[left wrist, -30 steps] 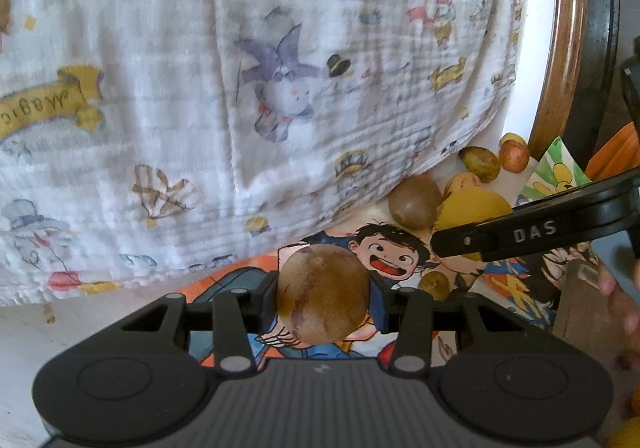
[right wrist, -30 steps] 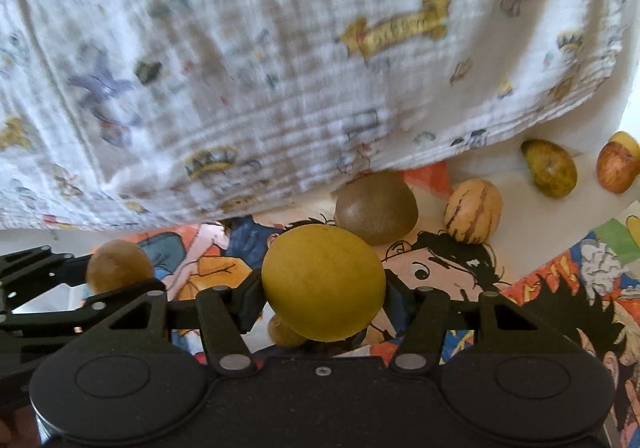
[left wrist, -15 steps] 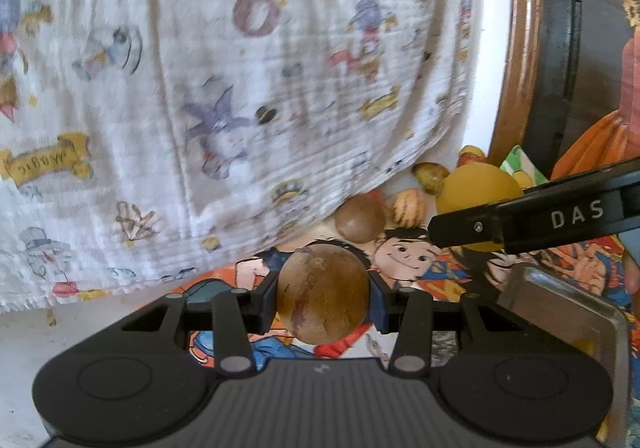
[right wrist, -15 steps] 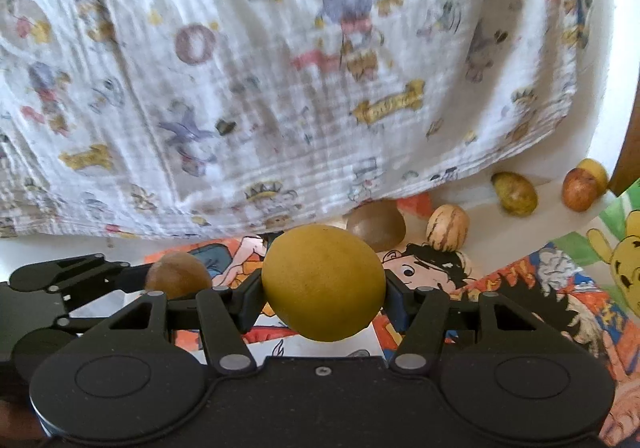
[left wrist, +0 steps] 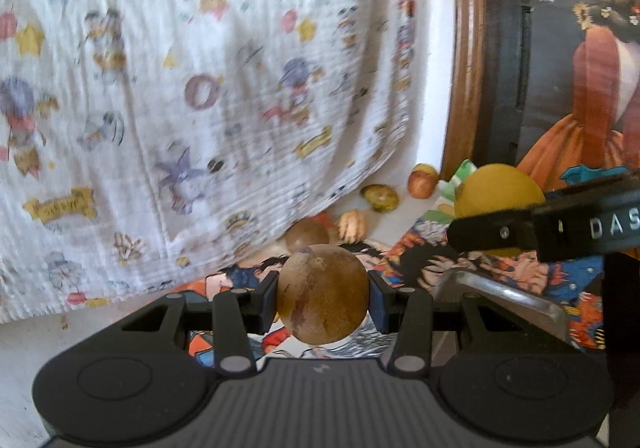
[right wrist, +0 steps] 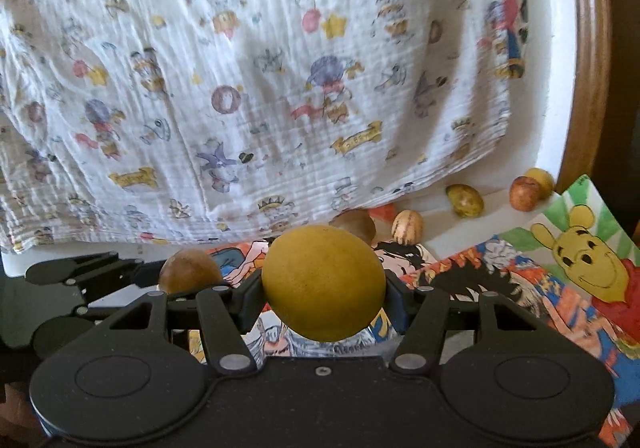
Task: Organize fruits
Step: 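Carry the brown and yellow fruits into the metal tray and open both tools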
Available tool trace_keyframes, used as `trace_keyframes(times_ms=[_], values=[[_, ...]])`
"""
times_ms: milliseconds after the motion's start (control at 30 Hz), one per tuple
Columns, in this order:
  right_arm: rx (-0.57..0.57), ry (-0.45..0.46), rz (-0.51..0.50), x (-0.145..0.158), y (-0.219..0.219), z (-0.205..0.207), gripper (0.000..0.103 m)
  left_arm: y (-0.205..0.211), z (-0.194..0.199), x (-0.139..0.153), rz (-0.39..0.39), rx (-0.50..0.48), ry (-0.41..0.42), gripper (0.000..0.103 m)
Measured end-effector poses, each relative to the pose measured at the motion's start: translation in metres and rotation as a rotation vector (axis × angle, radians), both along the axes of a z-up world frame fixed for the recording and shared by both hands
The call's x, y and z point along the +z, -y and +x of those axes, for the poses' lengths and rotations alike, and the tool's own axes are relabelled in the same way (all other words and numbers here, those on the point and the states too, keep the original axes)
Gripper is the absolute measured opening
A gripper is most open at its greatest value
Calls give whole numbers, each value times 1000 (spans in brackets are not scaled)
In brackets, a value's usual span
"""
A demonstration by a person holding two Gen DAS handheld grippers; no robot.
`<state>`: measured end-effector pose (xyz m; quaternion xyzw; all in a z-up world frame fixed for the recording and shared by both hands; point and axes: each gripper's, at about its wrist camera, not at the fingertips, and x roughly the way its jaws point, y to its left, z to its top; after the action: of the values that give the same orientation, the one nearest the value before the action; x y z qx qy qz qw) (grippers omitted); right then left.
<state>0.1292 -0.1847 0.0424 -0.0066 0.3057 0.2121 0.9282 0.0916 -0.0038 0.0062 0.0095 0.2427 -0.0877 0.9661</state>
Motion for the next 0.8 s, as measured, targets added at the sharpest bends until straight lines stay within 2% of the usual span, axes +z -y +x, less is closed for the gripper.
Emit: trace_keyframes(times_ms=[200,467,800], values=[[-39,12,15,6,23,-33,62,18,-21,9,7,-33,12,49],[-97,3,12,-2,56,-62,62,33,-36,2,9,-62,-9,49],[-183,-32,8,-25,93,-64,62,49,-28,-18,3,-96,-48,49]])
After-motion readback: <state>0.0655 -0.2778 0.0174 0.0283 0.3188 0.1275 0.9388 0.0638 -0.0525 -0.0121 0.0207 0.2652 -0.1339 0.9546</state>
